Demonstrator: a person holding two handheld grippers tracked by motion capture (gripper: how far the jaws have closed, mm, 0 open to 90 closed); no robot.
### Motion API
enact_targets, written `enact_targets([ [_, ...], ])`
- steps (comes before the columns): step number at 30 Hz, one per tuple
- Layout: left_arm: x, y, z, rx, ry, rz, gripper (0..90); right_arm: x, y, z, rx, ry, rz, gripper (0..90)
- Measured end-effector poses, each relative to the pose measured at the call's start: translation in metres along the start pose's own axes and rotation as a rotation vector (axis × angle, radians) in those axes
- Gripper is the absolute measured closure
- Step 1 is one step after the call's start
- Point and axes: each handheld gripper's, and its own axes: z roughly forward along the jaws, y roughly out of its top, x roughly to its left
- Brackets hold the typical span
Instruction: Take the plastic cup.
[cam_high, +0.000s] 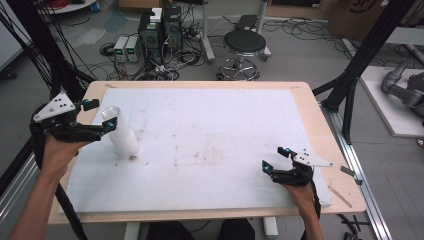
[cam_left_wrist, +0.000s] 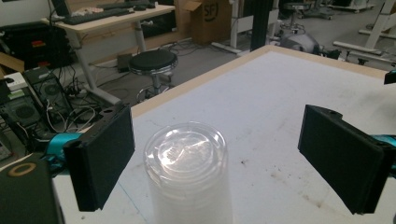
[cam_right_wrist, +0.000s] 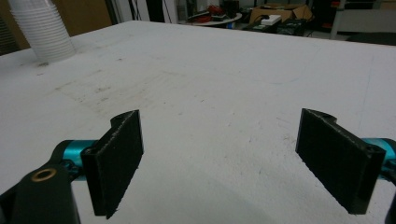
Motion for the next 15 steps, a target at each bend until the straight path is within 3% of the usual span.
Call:
enact_targets([
  [5,0.008,0.006,0.008,0.069,0.004,-0.005,10.9,0.0,0.0,0.0,-0.001,-0.001,-0.002,15.1],
  [9,0.012,0.007,0.016,0.11,-0.017,-0.022,10.9,0.0,0.0,0.0,0.001,-0.002,-0.005,15.1],
  [15,0.015,0.001,0.028,0.226,-0.026,-0.02,11.1,0.0,0.0,0.0,0.0,-0.002,-0.005,15.1],
])
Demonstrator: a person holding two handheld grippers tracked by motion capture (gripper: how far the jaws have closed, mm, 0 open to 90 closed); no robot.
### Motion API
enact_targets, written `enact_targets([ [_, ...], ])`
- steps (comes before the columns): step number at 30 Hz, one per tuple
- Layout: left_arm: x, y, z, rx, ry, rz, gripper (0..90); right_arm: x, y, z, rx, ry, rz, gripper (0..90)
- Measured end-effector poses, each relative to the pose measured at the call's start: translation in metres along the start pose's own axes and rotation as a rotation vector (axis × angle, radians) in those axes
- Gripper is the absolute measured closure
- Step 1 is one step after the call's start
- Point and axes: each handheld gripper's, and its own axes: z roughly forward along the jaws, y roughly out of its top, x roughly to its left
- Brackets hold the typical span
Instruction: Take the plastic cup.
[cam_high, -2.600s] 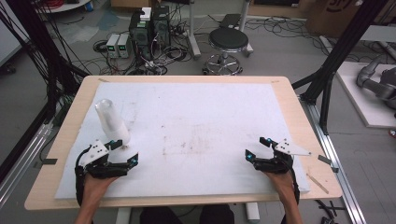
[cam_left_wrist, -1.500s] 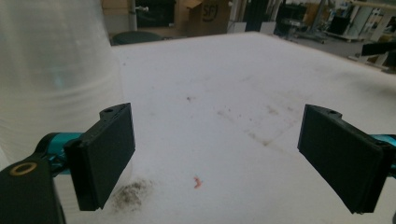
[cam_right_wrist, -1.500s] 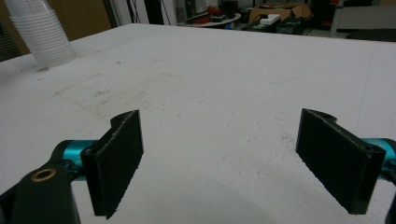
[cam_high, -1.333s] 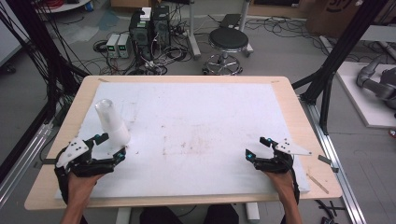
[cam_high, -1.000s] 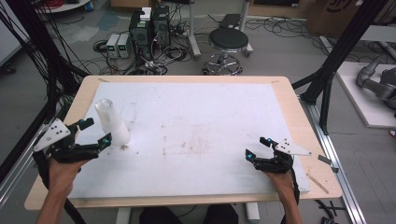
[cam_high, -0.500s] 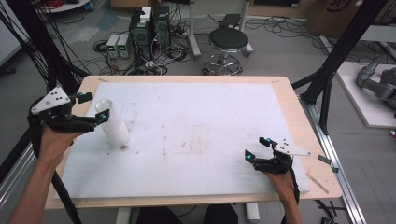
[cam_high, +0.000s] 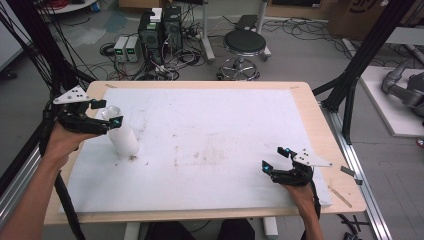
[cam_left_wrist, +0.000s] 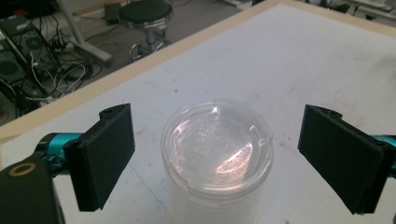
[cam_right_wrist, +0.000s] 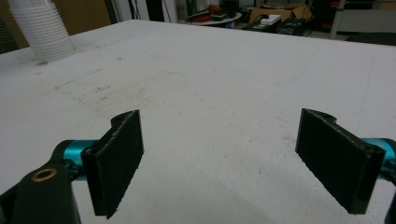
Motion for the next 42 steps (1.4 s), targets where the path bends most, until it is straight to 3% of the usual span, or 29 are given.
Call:
enact_targets([
  [6,-0.001,-0.002,0.01,0.09,0.014,0.015,11.8,-0.001,0.0,0.0,0.001,0.001,0.004,15.1],
  [18,-0.001,-0.005,0.014,0.171,0.02,0.009,15.5,-0.001,0.0,0.0,0.0,0.005,0.009,15.1],
  [27,0.001,-0.006,0.017,0.199,0.015,0.001,23.0,-0.001,0.0,0.0,0.0,0.003,0.007,15.1],
  [36,0.003,-0.006,0.021,0.21,0.008,-0.011,24.7,-0.001,0.0,0.0,-0.002,0.0,0.002,15.2],
  [42,0.002,-0.006,0.021,0.213,-0.009,-0.004,32.1,-0.001,0.0,0.0,-0.002,-0.001,0.002,15.2],
])
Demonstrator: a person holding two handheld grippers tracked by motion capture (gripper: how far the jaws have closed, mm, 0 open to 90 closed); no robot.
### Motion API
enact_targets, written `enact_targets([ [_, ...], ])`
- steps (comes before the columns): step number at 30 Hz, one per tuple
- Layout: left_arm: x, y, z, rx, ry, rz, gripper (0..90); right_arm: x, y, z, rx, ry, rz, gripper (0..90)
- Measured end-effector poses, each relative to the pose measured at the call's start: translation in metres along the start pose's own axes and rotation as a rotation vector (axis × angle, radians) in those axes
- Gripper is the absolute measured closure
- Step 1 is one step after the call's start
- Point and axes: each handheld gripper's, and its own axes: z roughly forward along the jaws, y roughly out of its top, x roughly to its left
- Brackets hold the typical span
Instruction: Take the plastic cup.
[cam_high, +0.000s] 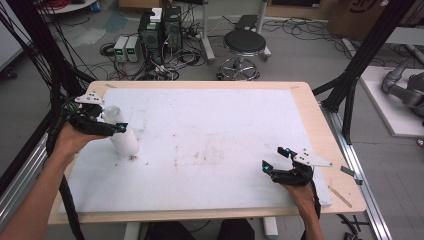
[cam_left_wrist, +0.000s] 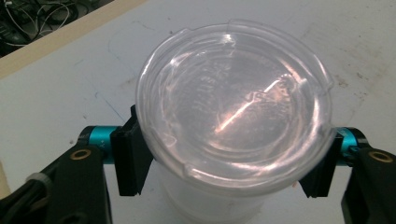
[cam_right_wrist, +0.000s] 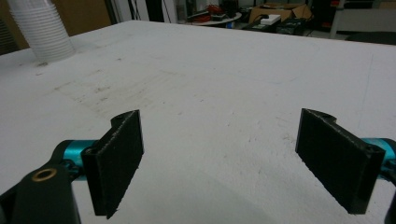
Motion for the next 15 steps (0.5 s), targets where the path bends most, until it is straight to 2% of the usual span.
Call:
enact_targets([
  [15,-0.0011,0.0008,-0.0037,-0.007,0.003,-0.004,33.6,0.0005,0.0,-0.0001,0.002,0.0,0.0,15.2],
])
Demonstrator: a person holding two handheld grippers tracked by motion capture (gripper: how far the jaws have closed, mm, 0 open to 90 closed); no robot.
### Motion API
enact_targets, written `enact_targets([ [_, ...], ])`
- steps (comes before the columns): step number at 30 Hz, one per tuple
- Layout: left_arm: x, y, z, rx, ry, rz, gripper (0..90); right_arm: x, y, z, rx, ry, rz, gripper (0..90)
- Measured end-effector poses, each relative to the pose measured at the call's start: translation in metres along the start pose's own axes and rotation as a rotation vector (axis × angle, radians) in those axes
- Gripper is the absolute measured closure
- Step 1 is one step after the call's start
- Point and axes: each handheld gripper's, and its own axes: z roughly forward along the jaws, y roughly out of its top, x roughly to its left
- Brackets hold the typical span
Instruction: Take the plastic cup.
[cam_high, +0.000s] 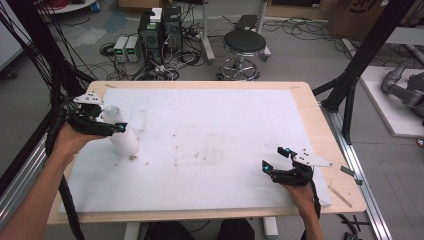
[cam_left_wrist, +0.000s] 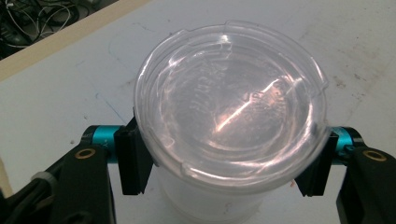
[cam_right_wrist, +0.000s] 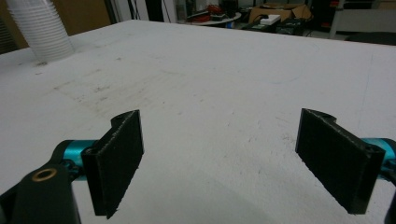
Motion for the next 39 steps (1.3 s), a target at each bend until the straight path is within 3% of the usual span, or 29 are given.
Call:
enact_targets([
  [5,-0.001,0.005,-0.004,-0.008,0.004,0.002,33.7,0.0,0.0,0.0,0.0,0.0,0.001,15.2],
  [12,-0.005,0.024,-0.021,-0.028,0.011,0.023,33.9,0.0,0.0,0.0,0.0,-0.002,-0.005,15.2],
  [23,-0.011,0.067,-0.07,-0.103,0.056,0.056,34.2,0.0,0.0,0.001,0.004,0.0,-0.004,15.2],
  [30,-0.017,0.074,-0.076,-0.112,0.059,0.067,34.2,0.001,0.0,0.0,0.001,0.0,-0.002,15.2],
  [33,-0.027,0.075,-0.077,-0.12,0.054,0.083,34.2,0.001,0.0,0.0,-0.003,-0.002,-0.005,15.2],
  [35,-0.043,0.073,-0.078,-0.158,0.023,0.094,34.2,0.001,0.0,0.0,-0.003,-0.003,-0.008,15.2],
  [39,-0.07,0.07,-0.075,-0.181,-0.029,0.133,34.2,0.002,0.0,0.0,-0.003,-0.004,-0.013,15.2],
])
